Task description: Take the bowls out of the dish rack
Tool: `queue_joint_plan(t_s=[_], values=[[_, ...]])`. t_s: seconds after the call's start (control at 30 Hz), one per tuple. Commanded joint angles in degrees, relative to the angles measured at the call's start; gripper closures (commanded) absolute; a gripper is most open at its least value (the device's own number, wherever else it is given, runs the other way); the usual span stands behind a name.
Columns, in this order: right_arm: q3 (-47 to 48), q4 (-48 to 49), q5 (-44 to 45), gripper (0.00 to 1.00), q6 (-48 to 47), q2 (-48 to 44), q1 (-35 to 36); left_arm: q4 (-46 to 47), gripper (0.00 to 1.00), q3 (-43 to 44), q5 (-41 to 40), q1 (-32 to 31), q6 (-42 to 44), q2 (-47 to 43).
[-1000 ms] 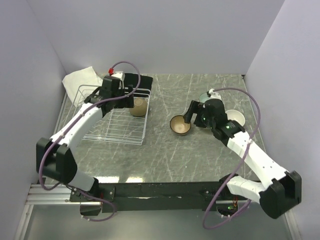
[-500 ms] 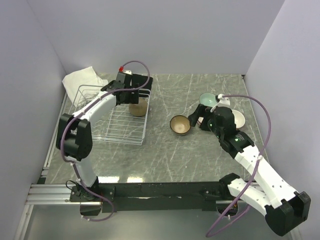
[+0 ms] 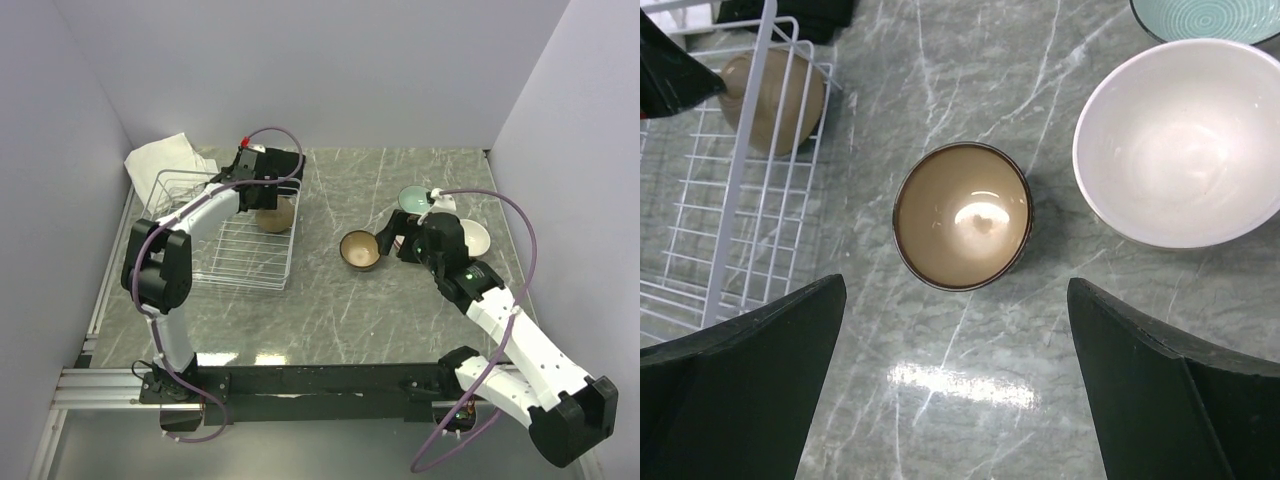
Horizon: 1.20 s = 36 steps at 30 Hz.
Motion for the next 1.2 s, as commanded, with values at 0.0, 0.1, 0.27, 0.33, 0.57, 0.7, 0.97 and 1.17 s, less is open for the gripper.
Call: queue_joint_plan(t_s=[0.0, 0.1, 0.27, 0.33, 0.57, 0.7, 0.97, 1.17], values=[[1.08, 1.82, -0.66, 0.0, -1.16, 1.23, -0.01, -1.35, 0.01, -3.62, -5.72, 1.17, 1.42, -1.92], [1.43, 1.91, -1.18, 0.0, -1.25, 1.93, -0.01, -1.53, 0.01, -5.47, -8.18, 2.23, 2.12, -3.41], [1.61, 1.73, -1.63, 0.0, -1.42, 2.29, 0.08, -1.88, 0.01, -7.58, -10.55, 5.12, 2.74, -6.22], [1.52, 1.73, -1.8, 0.0, -1.42, 2.29, -0.01, -2.23, 0.01, -7.67, -11.08, 6.18, 3.09, -7.19], [2.13, 1.64, -1.89, 0.0, -1.51, 2.29, -0.01, -3.46, 0.01, -3.73, -11.44, 6.45, 4.67, -9.74], [2.31, 1.73, -1.98, 0.0, -1.51, 2.2, 0.08, -2.68, 0.01, -2.4, -10.12, 5.57, 7.64, -12.02], [1.87, 2.35, -1.71, 0.0, -1.42, 1.32, -0.01, 0.23, 0.01, -3.89, -10.73, 0.21, 17.39, -14.67], [1.7, 2.52, -2.15, 0.0, -1.16, 1.85, -0.01, 1.72, 0.01, -5.74, -16.78, -5.76, 21.81, -11.51]])
